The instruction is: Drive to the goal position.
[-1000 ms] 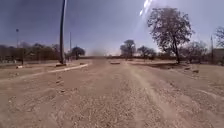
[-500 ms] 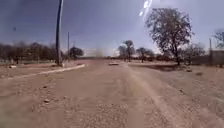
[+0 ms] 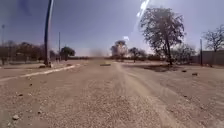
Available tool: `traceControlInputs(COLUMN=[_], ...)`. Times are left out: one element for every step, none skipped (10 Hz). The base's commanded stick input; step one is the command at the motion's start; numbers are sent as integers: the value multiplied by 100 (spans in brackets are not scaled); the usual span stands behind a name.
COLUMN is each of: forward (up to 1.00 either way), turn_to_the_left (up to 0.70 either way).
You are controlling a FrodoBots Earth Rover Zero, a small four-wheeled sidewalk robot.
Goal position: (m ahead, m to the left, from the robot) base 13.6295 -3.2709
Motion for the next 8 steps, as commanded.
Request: traceControlInputs(forward=[100,100,100,100,100,100,100,100], turn_to_the_left=[0,0,0,0,0,0,0,-6])
